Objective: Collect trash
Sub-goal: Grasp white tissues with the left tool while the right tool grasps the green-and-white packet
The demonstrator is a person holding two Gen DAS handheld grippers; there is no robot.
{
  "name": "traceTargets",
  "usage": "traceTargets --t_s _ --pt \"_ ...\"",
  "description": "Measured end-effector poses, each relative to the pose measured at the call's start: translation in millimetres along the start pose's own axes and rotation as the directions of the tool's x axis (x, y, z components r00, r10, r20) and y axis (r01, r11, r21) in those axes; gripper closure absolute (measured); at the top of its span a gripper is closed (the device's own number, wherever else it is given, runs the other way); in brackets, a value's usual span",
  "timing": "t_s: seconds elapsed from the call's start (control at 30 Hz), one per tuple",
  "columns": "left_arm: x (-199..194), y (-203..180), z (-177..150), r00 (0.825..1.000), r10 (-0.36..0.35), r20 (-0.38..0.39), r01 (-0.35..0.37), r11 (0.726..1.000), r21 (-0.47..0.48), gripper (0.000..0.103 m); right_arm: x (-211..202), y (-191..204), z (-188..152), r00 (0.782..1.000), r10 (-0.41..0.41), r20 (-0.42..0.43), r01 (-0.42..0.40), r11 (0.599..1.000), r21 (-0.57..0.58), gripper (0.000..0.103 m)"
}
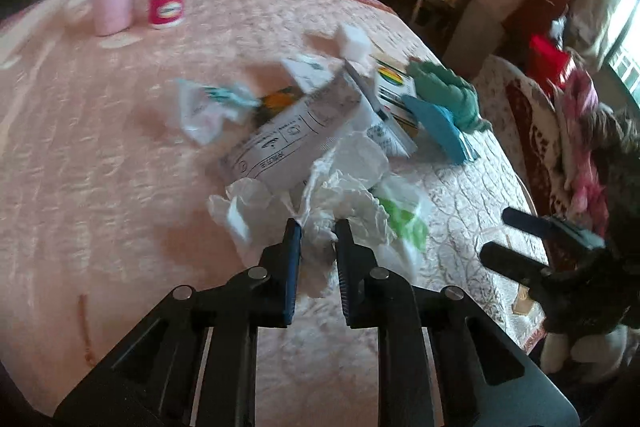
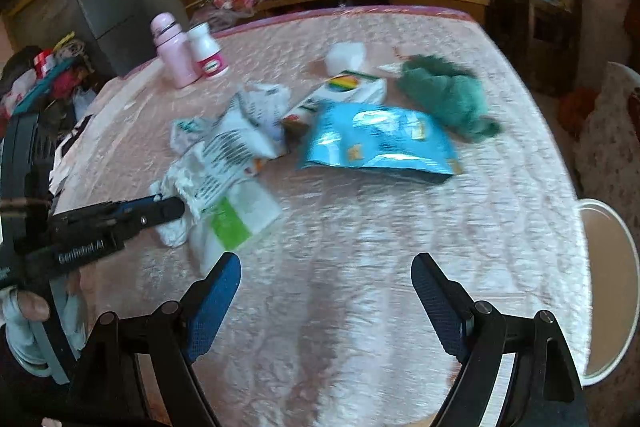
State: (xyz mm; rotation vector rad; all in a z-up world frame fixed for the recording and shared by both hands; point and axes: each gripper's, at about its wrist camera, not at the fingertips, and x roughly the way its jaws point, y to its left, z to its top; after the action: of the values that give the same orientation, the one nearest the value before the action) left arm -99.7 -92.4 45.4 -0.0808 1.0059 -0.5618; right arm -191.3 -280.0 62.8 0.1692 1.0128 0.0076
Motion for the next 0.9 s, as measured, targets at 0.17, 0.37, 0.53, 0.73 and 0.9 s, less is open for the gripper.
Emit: traceTargets --t_s 0.17,0.37,0.53,0.73,0.9 --pt "-29.7 16.5 -1.6 0.997 0.053 0.057 -0.052 0.999 -0.009 0.090 26.2 25.2 3.0 0.998 -0.015 -0.064 0.012 0.998 -0.061 0.038" --pt "-45.7 36.6 -5.8 0.993 0.083 0.087 -0.080 0.996 -0.037 0.090 38.4 37.1 15.8 0.994 0.072 -0.083 -0.070 0.997 0.022 0.041" --pt "-48.7 44.5 -9.8 0.993 0.075 0.092 -0.069 0.995 -0.068 0.090 59.8 57.6 30.8 0.997 -0.058 -0.049 0.060 0.997 0.043 0.031" --pt "-47.5 42.1 -15.5 0.994 0.066 0.082 -0.061 0.996 -0.061 0.090 76.1 76.9 29.2 0.994 -0.081 -0.076 0.078 0.996 -0.038 0.031" --pt "-47.2 35.9 -17.9 0.996 0.043 0.082 -0.038 0.998 -0.056 0.090 55.5 52.4 13.0 0.991 -0.088 -0.105 0.080 0.993 -0.082 0.031"
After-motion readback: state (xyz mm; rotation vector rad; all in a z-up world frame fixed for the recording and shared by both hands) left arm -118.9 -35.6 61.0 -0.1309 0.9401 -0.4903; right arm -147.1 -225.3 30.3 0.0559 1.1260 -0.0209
